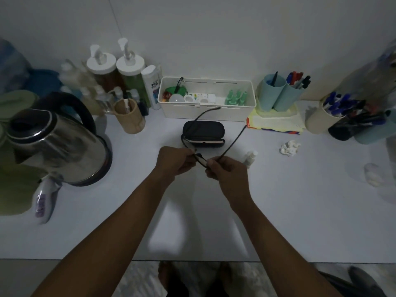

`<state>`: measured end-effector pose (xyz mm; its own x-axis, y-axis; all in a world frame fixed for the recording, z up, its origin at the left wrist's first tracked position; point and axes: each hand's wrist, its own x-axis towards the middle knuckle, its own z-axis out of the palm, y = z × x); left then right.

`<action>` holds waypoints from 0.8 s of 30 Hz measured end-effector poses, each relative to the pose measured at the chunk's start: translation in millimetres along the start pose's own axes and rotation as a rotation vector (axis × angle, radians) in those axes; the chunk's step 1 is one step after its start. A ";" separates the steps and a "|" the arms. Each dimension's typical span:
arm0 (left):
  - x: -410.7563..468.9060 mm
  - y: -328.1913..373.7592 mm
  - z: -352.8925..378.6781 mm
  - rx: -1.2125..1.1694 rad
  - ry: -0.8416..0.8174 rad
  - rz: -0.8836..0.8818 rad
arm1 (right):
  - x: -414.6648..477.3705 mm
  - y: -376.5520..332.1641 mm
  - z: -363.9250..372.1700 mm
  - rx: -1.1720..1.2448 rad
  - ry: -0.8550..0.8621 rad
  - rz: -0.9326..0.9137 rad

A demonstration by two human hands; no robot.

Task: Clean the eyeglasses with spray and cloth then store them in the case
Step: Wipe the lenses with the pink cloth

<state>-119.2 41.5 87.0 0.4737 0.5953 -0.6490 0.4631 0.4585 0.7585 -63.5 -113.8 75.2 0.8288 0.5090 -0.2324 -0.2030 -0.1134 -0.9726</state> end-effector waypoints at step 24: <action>5.4 23.3 -47.9 0.777 -0.018 0.622 | 133.9 -54.2 -7.4 -0.500 -0.263 0.045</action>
<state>-141.8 87.0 104.0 0.8073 0.5695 -0.1544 0.4871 -0.4954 0.7193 62.3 -45.8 96.8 0.6542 0.6824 -0.3261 0.0897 -0.4981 -0.8625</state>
